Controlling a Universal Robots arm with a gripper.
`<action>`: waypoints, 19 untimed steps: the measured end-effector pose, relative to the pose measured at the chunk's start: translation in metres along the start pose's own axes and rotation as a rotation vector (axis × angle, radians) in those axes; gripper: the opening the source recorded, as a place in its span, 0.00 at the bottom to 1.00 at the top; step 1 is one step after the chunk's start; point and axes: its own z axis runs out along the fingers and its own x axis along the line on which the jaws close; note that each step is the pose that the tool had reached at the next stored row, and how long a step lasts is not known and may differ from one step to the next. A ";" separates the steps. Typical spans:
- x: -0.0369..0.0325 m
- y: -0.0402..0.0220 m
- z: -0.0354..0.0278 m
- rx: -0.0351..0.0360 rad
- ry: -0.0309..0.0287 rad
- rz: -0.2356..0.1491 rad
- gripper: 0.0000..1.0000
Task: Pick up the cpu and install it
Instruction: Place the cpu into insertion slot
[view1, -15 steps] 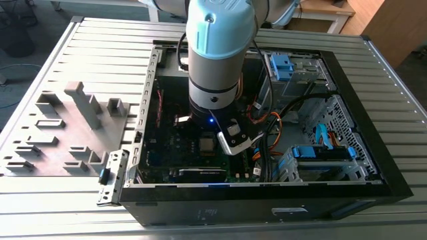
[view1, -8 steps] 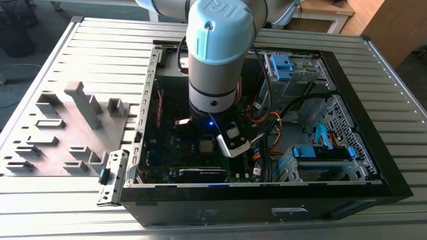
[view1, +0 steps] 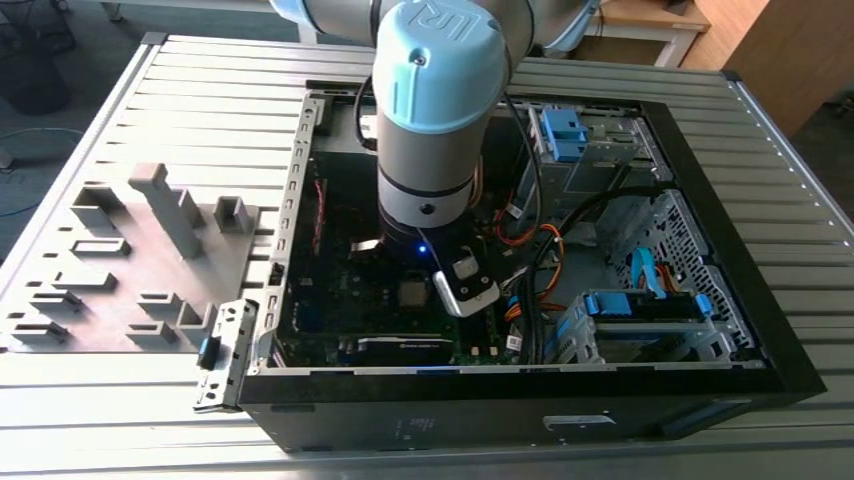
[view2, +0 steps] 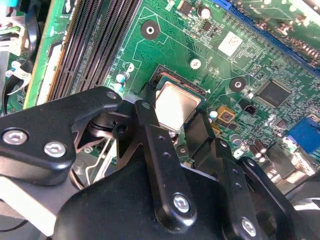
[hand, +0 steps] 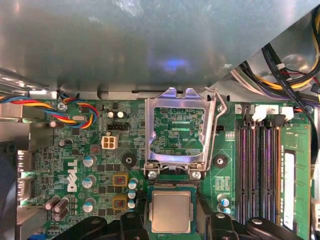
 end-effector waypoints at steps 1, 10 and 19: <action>-0.0007 0.0000 0.0001 -0.0001 0.0000 0.000 0.47; -0.0011 -0.0002 0.0032 0.0007 0.0003 0.000 0.47; -0.0012 0.0001 0.0016 -0.0008 -0.0004 0.000 0.47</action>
